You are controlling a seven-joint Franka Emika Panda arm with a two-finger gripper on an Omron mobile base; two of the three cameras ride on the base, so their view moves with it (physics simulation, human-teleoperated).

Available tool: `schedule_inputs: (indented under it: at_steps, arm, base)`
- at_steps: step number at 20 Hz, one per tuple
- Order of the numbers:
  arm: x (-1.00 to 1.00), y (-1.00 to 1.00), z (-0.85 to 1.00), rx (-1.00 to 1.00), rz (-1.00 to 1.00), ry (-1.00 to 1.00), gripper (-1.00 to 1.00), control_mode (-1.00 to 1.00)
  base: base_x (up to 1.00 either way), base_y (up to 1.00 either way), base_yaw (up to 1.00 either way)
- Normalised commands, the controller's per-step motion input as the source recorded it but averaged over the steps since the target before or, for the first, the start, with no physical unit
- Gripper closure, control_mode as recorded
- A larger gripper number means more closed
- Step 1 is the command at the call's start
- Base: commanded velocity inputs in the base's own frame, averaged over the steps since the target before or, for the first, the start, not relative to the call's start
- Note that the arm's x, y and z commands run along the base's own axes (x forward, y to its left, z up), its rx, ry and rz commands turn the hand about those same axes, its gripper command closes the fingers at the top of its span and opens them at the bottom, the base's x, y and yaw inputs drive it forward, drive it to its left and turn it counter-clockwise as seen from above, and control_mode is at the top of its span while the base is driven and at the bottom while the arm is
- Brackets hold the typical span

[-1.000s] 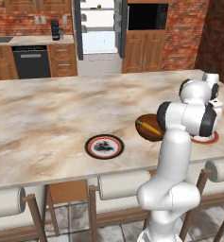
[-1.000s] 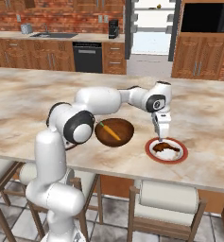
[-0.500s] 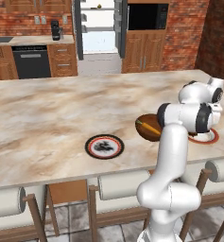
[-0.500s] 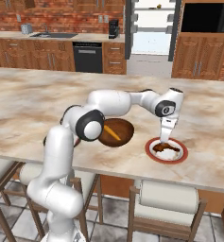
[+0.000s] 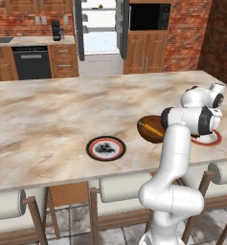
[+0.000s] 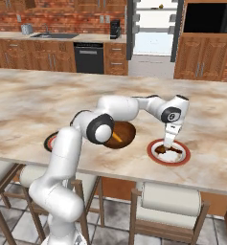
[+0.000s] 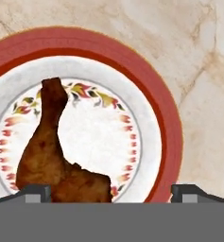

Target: Pick the chicken drumstick and carrot from their plates and place them in the bowl. Then put the bowl in the fridge.

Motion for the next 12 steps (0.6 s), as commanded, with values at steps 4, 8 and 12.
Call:
schedule_inputs:
  at_steps: [4, 8, 12]
  arm:
    - [0.19, -0.06, -0.31, 0.00, 0.15, 0.00, -1.00, -1.00]
    - [0.09, -0.15, -0.21, 0.00, 0.15, -0.04, -1.00, -1.00]
    - [0.03, -0.21, -0.12, 0.00, 0.04, -0.12, -1.00, -1.00]
  base:
    - [0.00, 0.00, 0.00]
    - [0.00, 0.00, 0.00]
    - [0.00, 0.00, 0.00]
